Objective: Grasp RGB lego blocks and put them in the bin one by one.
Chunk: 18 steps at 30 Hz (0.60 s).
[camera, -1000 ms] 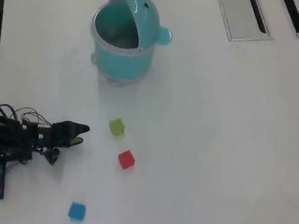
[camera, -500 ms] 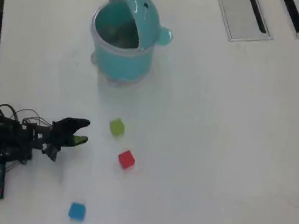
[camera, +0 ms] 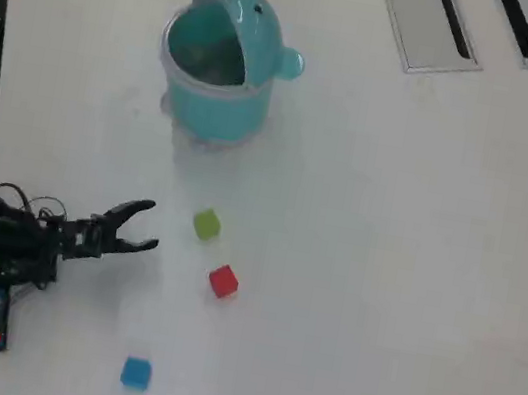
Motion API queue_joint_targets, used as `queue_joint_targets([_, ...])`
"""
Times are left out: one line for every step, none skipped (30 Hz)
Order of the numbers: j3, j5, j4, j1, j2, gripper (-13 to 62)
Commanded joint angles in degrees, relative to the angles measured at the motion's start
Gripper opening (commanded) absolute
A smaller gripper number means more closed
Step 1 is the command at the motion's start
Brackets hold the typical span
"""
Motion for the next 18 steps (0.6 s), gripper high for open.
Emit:
queue_joint_targets([-3.2, -9.4, -5.3, 0.1, 3.1, 32.5])
queue_joint_targets([-4.2, -12.4, -3.5, 0.3, 3.1, 32.4])
queue_joint_targets([-5.6, -14.9, -1.4, 0.7, 3.1, 32.3])
queue_joint_targets([-7.2, -17.0, 0.9, 1.0, 3.1, 32.3])
queue_joint_targets([-9.0, -18.6, 3.3, 1.3, 3.1, 32.3])
queue_joint_targets([-12.9, -22.5, 9.3, 2.4, 2.5, 32.2])
queue_joint_targets([-14.6, -23.7, 11.0, 2.7, 1.9, 32.2])
queue_joint_targets([-18.3, -25.9, 12.4, 3.7, -1.0, 32.1])
queue_joint_targets([-19.6, -27.2, 12.4, 4.3, -2.5, 32.1])
queue_joint_targets([-21.3, -30.1, 12.4, 5.4, -4.7, 32.1])
queue_joint_targets([-23.2, -32.7, 12.5, 6.4, -7.0, 32.2])
queue_joint_targets([-24.4, -33.6, 12.6, 6.9, -8.4, 32.2])
queue_joint_targets([-25.8, -34.0, 12.7, 7.6, -9.9, 32.2])
queue_joint_targets([-27.8, -34.5, 12.7, 8.1, -12.1, 32.2])
queue_joint_targets([-28.7, -35.2, 13.5, 8.7, -13.1, 32.2])
queue_joint_targets([-29.8, -36.1, 14.5, 9.1, -14.5, 32.2])
queue_joint_targets([-30.7, -37.2, 15.1, 9.8, -15.8, 32.2])
queue_joint_targets([-31.8, -37.9, 15.2, 10.5, -17.6, 32.2])
